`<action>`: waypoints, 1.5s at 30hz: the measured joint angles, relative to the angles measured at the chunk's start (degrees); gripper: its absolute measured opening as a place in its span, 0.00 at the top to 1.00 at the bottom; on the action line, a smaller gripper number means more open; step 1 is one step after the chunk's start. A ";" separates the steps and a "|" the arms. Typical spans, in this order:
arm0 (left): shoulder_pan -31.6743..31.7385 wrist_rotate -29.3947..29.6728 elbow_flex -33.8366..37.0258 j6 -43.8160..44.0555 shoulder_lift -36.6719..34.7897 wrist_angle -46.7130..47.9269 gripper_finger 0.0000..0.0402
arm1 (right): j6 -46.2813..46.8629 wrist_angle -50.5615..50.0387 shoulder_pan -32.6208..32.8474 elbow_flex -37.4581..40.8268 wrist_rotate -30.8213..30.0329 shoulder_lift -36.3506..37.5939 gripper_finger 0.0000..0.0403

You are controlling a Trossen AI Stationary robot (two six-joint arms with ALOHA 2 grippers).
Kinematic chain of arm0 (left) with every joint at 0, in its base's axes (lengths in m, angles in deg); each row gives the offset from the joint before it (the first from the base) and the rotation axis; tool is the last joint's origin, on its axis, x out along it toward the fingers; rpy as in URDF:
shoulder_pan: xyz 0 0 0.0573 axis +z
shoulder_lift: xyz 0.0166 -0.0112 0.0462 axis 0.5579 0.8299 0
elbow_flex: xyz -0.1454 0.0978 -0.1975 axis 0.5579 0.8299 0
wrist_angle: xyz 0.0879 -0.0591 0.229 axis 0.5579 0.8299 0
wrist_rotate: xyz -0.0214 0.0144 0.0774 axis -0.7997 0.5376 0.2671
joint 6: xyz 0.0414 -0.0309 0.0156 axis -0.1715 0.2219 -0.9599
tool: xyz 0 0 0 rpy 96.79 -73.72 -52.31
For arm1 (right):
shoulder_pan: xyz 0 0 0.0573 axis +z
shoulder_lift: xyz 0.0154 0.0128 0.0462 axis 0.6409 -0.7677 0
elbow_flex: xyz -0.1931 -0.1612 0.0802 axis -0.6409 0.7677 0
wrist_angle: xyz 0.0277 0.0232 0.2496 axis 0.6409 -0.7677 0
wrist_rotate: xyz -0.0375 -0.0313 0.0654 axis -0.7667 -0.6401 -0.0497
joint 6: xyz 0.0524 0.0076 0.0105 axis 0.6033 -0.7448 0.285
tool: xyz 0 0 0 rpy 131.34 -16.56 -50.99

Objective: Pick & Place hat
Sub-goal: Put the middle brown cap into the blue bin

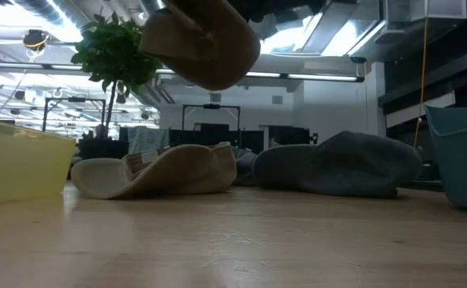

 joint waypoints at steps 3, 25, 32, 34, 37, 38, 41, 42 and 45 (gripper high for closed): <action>-0.55 1.24 0.00 3.38 -1.39 1.71 0.57 | -1.80 -6.84 1.49 -3.29 -3.67 0.00 0.98; 5.55 -14.90 0.02 41.25 -8.13 34.10 0.60 | 33.06 -49.40 12.03 -14.81 -25.23 0.04 0.98; 7.49 -16.67 0.02 40.02 -8.09 35.09 0.62 | 49.10 -69.42 14.32 -19.19 -25.07 0.02 0.98; 8.05 -16.71 0.02 39.72 -8.09 34.91 0.62 | 53.75 -74.65 15.15 -20.85 -25.03 0.09 0.98; 8.79 -16.72 0.02 39.72 -8.09 34.76 0.63 | 59.30 -79.61 16.68 -22.68 -24.84 0.08 0.98; 9.01 -16.73 0.02 39.94 -8.09 34.76 0.63 | 60.22 -78.90 17.27 -22.79 -24.39 0.43 0.98; 9.55 -17.30 0.02 40.66 -8.01 34.10 0.63 | 63.44 -79.32 19.08 -22.79 -23.73 1.10 0.98; 9.67 -17.94 0.02 40.91 -7.96 34.12 0.63 | 64.39 -79.46 19.75 -22.72 -24.05 1.16 0.98; 10.01 -19.60 0.02 41.66 -7.94 33.87 0.62 | 64.87 -79.29 21.61 -22.38 -25.47 1.36 0.98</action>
